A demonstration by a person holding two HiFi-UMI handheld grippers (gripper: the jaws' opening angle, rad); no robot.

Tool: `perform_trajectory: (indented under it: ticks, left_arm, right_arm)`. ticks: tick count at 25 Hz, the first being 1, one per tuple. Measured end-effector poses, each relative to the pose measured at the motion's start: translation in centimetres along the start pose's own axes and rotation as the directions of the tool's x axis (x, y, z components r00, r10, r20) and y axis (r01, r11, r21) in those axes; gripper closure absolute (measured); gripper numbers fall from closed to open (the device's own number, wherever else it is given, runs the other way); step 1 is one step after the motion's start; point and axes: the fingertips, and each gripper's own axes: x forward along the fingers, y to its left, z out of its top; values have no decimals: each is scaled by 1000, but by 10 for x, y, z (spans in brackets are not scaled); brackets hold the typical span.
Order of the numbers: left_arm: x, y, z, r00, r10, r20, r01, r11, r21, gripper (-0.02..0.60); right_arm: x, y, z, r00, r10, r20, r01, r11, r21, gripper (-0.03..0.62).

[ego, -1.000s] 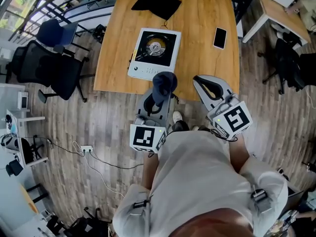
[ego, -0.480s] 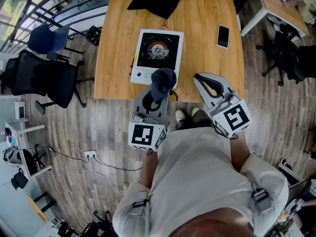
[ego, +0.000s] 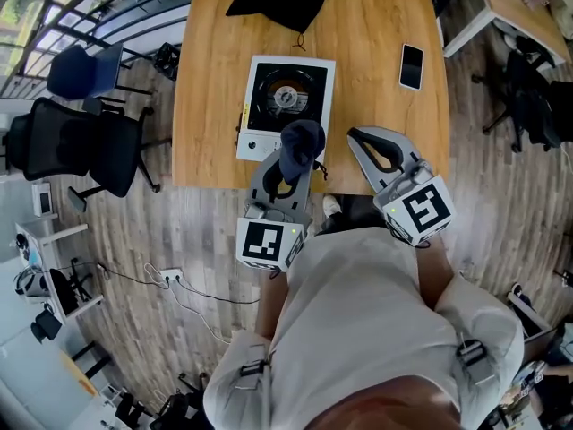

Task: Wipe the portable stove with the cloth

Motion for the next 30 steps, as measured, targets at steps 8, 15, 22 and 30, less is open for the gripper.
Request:
perform_trajectory:
  ticks: [8,15,22,30]
  left_arm:
    - [52,24,7,999,23,-47,-23,1000,3,488]
    - [95,37,8,996,34,-84,-33,999,8,488]
    - [131,48,2,994,19,-107,-18,1000,10,488]
    - [172,63,-12,986,-94,-141,97,995,17,488]
  right_arm:
    - [30,-45,-5,999,39,-9,-38,998,44,572]
    - [45,-88,-14,998,46,-30,-43,994,99,572]
    - [53,-111,-37,997,32,-64,-22,988,155,572]
    - [63,-143,-62,989,-92,-118,114,974,196,572]
